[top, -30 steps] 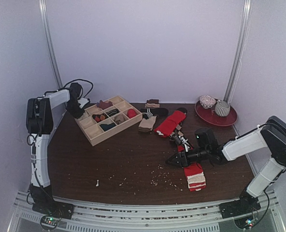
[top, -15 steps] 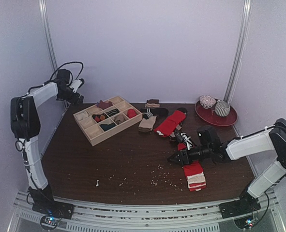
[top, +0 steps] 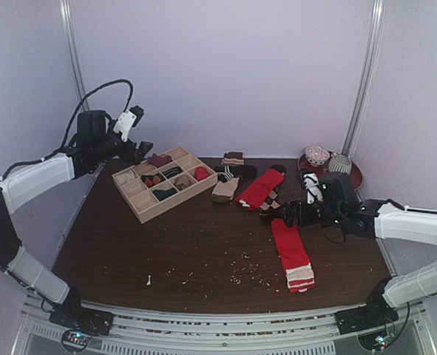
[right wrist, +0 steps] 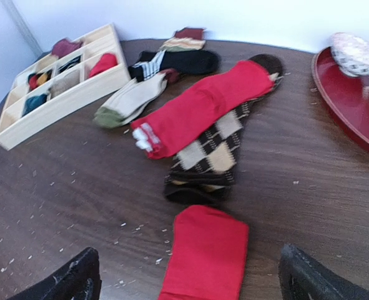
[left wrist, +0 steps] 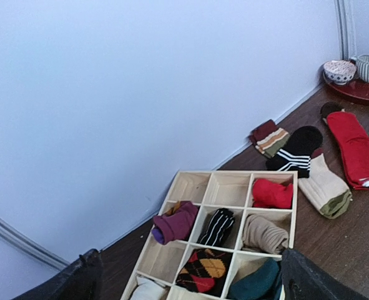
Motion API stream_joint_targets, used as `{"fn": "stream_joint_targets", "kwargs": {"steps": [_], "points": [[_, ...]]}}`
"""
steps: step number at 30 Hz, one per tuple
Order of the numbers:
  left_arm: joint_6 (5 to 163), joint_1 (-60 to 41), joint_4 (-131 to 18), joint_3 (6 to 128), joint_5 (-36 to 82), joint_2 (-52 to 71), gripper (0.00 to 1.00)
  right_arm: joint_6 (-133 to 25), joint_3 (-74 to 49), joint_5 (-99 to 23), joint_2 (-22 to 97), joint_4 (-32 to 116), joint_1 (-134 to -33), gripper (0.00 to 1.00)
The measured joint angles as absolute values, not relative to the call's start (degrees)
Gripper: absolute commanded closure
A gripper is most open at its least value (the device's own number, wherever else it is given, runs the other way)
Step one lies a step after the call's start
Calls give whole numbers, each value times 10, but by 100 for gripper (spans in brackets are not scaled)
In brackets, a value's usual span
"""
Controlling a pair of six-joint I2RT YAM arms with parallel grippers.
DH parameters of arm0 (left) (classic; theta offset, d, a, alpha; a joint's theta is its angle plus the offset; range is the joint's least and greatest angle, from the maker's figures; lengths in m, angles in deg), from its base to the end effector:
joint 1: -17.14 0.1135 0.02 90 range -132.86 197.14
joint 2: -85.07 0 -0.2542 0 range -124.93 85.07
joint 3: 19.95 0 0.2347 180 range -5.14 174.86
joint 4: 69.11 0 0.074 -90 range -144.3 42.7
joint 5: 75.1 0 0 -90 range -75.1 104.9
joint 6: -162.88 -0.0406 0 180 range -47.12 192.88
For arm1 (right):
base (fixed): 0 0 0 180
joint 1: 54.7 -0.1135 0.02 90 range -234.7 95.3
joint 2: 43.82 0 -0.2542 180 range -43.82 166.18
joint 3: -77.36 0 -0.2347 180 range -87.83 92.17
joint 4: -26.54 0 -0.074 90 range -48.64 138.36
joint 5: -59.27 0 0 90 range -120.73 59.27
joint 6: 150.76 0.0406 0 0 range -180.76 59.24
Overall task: Roll the socks
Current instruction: Adjust the sock at the center of the board.
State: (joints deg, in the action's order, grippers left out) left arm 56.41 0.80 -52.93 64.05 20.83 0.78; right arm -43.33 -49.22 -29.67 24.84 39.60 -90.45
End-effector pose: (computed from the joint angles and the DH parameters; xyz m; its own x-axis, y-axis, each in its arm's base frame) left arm 0.3242 -0.0994 0.3328 -0.1546 0.3392 -0.9279 0.4367 0.8660 0.2438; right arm 0.2073 0.1483 0.2343 -0.5381 -0.0184 -0.8427 -0.4295 0.8662 0.2554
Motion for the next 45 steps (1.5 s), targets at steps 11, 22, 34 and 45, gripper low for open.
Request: {"fn": "stream_joint_targets", "kwargs": {"steps": [11,22,34,45], "points": [[689,3,-708,548,312,36,2,-384,-496,-157,155,507,-903,54],[746,-66,-755,418,339,97,2,-304,-594,-280,200,482,-911,64],[780,-162,-663,413,237,127,2,-193,-653,-237,253,439,-976,61],[810,-200,-595,390,204,215,2,-147,-606,-174,394,318,-1079,60]]}}
